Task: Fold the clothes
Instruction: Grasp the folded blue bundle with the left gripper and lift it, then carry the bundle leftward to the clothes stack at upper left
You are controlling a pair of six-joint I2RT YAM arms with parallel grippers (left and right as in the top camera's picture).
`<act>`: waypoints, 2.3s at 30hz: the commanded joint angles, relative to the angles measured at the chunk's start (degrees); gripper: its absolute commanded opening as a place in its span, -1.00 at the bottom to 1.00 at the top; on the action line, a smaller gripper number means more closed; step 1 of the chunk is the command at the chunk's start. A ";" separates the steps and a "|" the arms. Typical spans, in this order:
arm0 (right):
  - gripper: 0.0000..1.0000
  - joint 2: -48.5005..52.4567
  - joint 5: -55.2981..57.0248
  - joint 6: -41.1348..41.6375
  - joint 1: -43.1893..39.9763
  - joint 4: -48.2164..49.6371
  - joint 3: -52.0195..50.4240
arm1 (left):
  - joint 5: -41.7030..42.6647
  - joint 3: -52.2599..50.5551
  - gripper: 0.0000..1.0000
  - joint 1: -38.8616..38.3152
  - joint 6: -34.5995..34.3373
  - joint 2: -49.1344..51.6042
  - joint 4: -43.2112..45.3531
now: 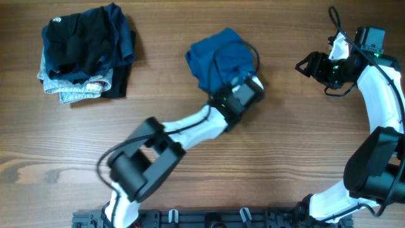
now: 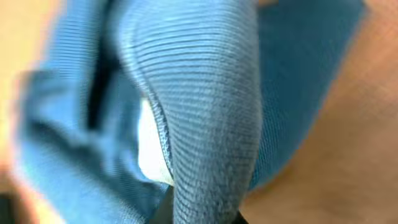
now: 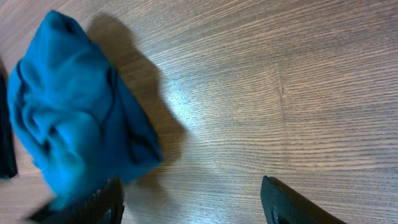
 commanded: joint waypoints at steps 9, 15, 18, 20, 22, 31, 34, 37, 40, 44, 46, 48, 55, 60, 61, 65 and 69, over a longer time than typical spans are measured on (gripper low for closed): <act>0.42 0.33 -0.48 -0.98 0.09 0.26 1.03 | -3.23 0.02 -0.92 15.41 35.74 -13.03 12.87; 0.43 0.33 -0.48 -0.96 0.09 0.26 1.03 | -2.69 0.02 -0.92 21.62 50.64 -13.46 29.83; 0.43 0.33 -0.48 -0.98 0.09 0.13 1.03 | -0.87 0.02 -0.92 24.48 56.54 -13.46 35.41; 0.43 0.33 -0.48 -0.98 0.09 -0.07 1.03 | 0.39 0.02 -0.92 27.06 58.14 -13.46 39.45; 0.43 0.33 -0.48 -0.98 0.09 -0.17 1.03 | 2.10 0.02 -0.92 29.92 58.12 -13.57 42.62; 0.42 0.33 -0.46 -1.01 0.13 -2.47 1.03 | 15.98 0.13 -0.92 43.10 57.61 -14.29 43.60; 0.43 0.33 -0.48 -0.92 0.13 -2.93 1.03 | 22.93 0.13 -0.92 48.19 53.02 -14.29 45.99; 0.43 0.33 -0.50 0.76 0.20 -3.06 1.03 | 27.54 0.13 -0.92 51.69 51.78 -14.29 47.12; 0.43 0.33 -0.50 1.01 0.24 -3.02 1.03 | 28.15 0.13 -0.92 54.90 51.39 -14.29 46.60; 0.43 0.33 -0.52 2.03 0.24 -3.04 1.03 | 32.50 0.13 -0.92 58.75 45.99 -14.29 42.16; 0.43 0.33 -0.52 2.47 0.24 -3.17 1.03 | 35.78 0.13 -0.92 60.06 45.75 -14.27 39.36; 0.43 0.33 -0.96 3.48 0.24 -3.08 1.03 | 37.31 0.13 -0.92 61.35 44.78 -14.23 37.51; 0.42 0.33 -3.04 3.50 0.24 -2.75 1.03 | 42.38 0.13 -0.92 65.46 44.04 -14.19 38.07; 0.42 0.33 -3.52 4.96 0.24 -1.99 1.03 | 43.21 0.13 -0.92 67.87 39.45 -14.16 41.31; 0.42 0.33 -3.54 4.98 0.24 -1.90 1.03 | 43.08 0.13 -0.92 68.32 36.41 -14.16 41.70; 0.42 0.33 -3.50 4.94 0.24 -2.05 1.03 | 42.45 0.13 -0.92 69.96 25.51 -14.19 34.84; 0.42 0.33 -3.50 4.81 0.24 -1.33 1.03 | 42.47 0.13 -0.92 70.53 24.59 -14.19 21.31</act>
